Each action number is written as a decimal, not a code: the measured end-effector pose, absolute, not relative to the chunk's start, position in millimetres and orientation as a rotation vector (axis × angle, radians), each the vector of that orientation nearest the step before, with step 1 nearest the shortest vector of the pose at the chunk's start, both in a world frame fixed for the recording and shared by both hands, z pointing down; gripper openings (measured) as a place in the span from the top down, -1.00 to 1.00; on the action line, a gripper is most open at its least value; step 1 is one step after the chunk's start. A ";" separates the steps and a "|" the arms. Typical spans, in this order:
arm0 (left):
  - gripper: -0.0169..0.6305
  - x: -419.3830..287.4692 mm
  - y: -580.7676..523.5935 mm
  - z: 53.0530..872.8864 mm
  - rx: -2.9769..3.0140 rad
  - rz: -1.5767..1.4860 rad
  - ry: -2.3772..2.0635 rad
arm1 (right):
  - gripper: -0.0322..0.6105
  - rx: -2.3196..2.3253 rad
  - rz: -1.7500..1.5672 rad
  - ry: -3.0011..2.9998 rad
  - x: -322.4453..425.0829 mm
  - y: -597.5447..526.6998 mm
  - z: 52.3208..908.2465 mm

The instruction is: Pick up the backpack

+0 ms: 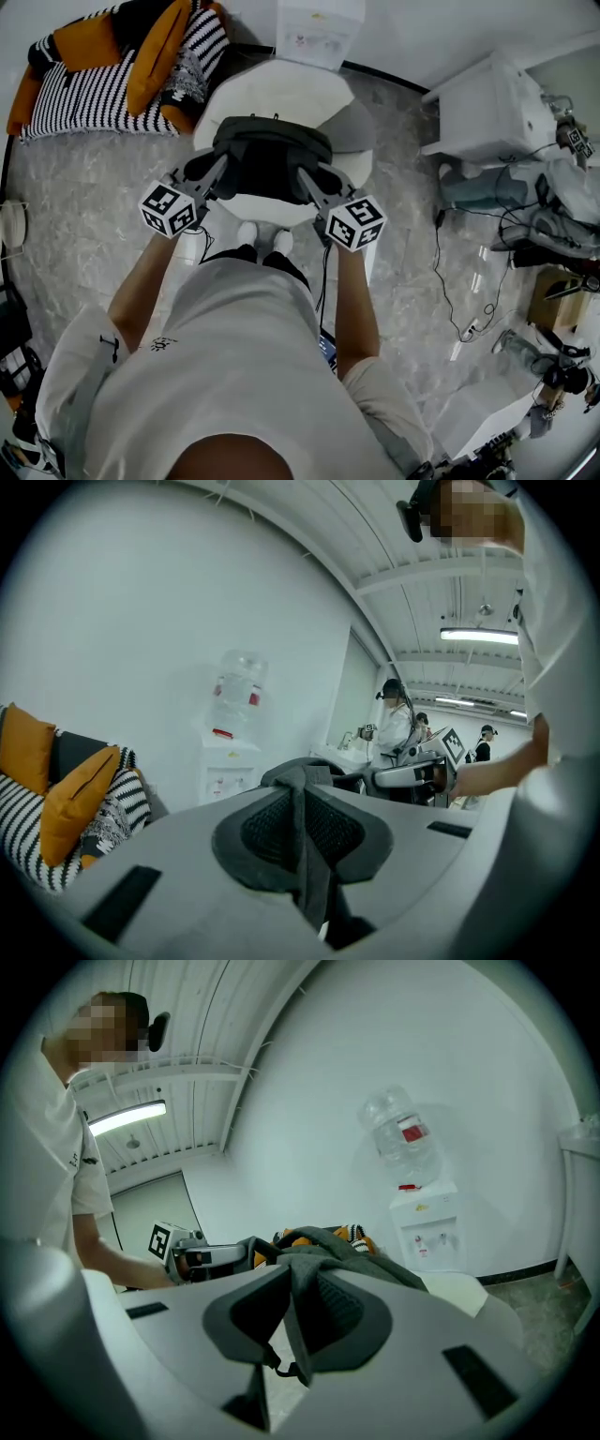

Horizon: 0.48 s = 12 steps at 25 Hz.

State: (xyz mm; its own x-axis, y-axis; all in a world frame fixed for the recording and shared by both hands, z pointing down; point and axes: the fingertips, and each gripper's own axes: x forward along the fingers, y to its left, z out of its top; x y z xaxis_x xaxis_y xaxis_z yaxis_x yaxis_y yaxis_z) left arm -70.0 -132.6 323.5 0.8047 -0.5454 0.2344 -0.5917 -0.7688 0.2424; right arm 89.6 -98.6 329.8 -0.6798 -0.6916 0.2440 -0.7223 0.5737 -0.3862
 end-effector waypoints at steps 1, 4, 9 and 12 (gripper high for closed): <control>0.83 -70.0 -131.1 318.9 2.696 0.210 -0.870 | 0.70 1.226 0.708 -2.735 89.8 -96.8 325.1; 0.84 -68.5 -128.2 306.4 2.720 0.197 -0.871 | 0.70 1.228 0.684 -2.750 91.3 -93.3 312.6; 0.84 -65.1 -125.0 284.0 2.761 0.172 -0.872 | 0.70 1.246 0.632 -2.777 94.6 -89.7 289.0; 0.84 -63.2 -124.2 269.5 2.779 0.146 -0.875 | 0.70 1.248 0.612 -2.804 96.3 -89.0 273.3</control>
State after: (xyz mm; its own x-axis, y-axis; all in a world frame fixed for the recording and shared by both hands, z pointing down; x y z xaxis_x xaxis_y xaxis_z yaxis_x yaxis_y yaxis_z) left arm -63.2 -124.2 269.5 0.8175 -0.5530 0.1609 -0.5752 -0.7975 0.1820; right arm 96.3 -89.0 273.3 -0.6819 -0.7122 0.1665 -0.7169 0.6056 -0.3454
